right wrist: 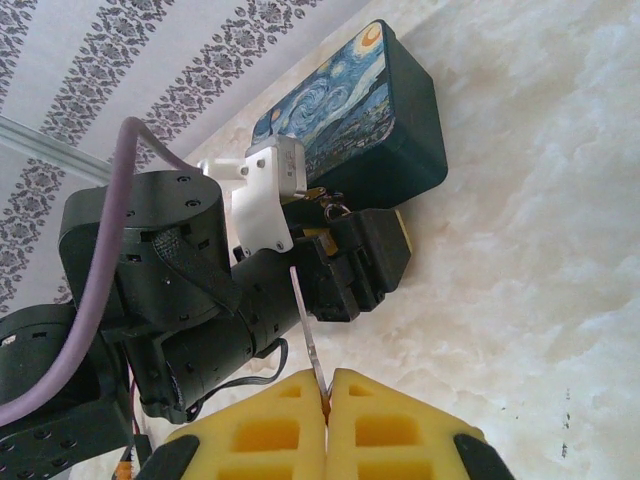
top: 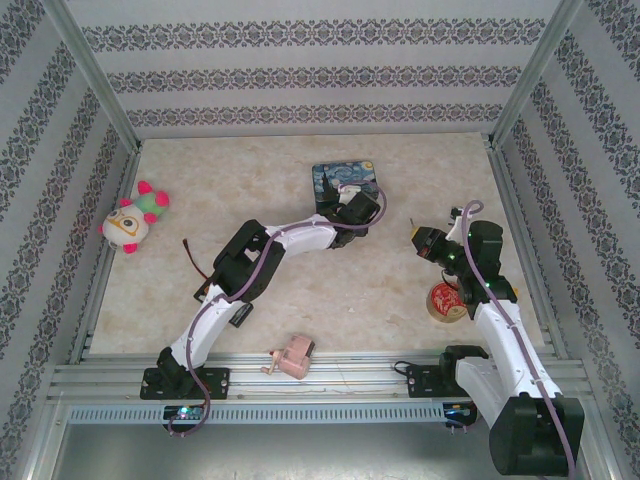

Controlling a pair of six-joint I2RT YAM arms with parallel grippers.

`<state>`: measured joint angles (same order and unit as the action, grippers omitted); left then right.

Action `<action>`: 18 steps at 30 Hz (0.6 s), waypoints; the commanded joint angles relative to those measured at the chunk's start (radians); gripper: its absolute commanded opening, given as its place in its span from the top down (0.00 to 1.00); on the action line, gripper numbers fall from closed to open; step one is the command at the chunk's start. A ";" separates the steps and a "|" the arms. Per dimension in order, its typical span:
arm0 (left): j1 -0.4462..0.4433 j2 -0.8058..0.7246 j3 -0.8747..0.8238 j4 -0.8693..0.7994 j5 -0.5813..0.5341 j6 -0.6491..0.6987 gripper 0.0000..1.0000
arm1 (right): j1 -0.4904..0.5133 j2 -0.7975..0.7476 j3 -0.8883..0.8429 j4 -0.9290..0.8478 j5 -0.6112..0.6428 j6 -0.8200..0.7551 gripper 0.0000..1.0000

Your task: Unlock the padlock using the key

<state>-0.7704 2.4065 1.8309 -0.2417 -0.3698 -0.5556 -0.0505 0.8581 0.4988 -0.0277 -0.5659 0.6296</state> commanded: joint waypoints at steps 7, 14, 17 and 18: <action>0.014 -0.008 0.078 -0.091 -0.016 0.008 0.20 | -0.011 -0.011 0.036 -0.008 -0.018 -0.014 1.00; 0.027 0.012 0.084 -0.087 -0.021 -0.009 0.28 | -0.011 -0.010 0.032 -0.008 -0.019 -0.016 1.00; 0.032 0.017 0.077 -0.081 -0.020 -0.013 0.31 | -0.011 -0.011 0.030 -0.008 -0.017 -0.016 1.00; 0.033 0.018 0.074 -0.078 -0.018 -0.016 0.32 | -0.011 -0.012 0.029 -0.008 -0.017 -0.015 1.00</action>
<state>-0.7532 2.4081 1.8874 -0.2939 -0.3710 -0.5598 -0.0505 0.8581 0.5022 -0.0349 -0.5659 0.6292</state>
